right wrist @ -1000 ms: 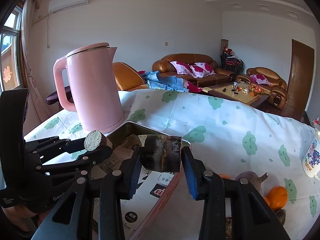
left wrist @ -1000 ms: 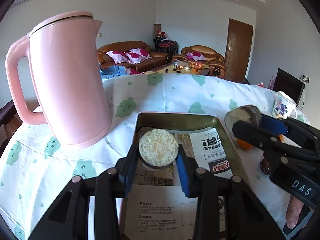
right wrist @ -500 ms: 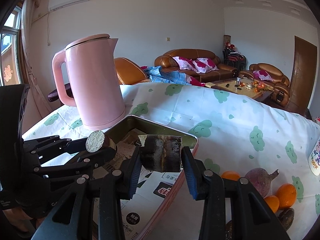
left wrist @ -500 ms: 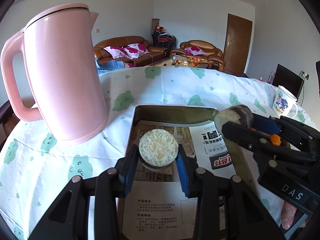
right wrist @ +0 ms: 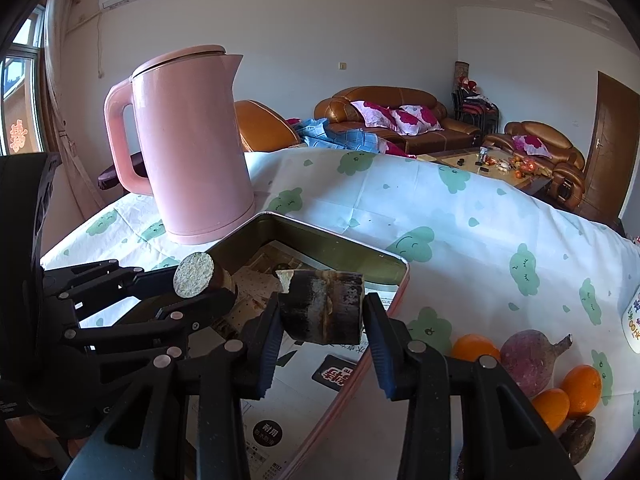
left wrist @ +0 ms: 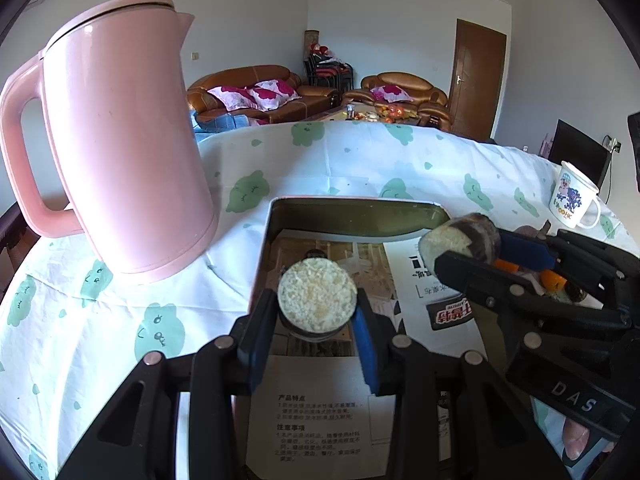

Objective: Organize fruits
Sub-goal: 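Lower the biscuit into the tin with the left tool while the right tool lowers the cake in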

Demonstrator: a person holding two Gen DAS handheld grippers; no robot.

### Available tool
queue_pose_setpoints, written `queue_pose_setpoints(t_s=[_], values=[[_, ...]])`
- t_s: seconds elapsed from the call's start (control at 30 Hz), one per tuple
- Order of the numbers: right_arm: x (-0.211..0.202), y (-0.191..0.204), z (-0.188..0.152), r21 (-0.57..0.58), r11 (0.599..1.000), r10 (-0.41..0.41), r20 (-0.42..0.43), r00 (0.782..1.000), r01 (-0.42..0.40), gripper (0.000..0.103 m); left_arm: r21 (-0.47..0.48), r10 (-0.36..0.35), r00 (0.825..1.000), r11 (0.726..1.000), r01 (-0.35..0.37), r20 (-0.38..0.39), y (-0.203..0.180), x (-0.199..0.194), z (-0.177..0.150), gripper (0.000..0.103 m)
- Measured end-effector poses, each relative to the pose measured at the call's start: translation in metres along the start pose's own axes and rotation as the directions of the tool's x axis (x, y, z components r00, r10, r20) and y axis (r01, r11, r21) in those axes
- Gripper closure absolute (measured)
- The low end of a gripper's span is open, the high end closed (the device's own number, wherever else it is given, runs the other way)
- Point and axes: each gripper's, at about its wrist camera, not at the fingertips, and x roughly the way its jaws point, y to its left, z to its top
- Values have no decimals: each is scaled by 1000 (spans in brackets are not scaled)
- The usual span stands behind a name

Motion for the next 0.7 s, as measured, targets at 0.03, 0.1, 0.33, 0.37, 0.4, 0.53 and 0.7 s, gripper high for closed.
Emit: queue_pose_setpoints(t_s=[0.03, 0.1, 0.33, 0.37, 0.4, 0.53, 0.7], values=[[1, 1, 0, -3, 1000, -2, -4, 1000, 2, 61, 0, 1, 1000, 1000, -1, 0, 0, 0, 0, 64], [2, 2, -1, -7, 1000, -2, -9, 1000, 2, 61, 2, 3, 1000, 1000, -3, 0, -1, 0, 0, 64], [6, 4, -3, -15, 1000, -3, -29, 1000, 2, 61, 12, 11, 1000, 1000, -11, 1, -1, 1, -1, 64], [7, 3, -3, -14, 1000, -3, -30, 1000, 3, 61, 12, 11, 1000, 1000, -11, 1, -1, 1, -2, 64], [8, 3, -3, -15, 1000, -4, -34, 999, 3, 61, 13, 12, 1000, 1000, -12, 1, -1, 1, -1, 64], [10, 3, -4, -20, 1000, -6, -44, 999, 6, 61, 15, 21, 1000, 1000, -21, 2, 0, 1, -2, 64], [10, 4, -4, -21, 1000, -7, -45, 999, 6, 61, 19, 29, 1000, 999, -29, 4, 0, 1, -2, 64]])
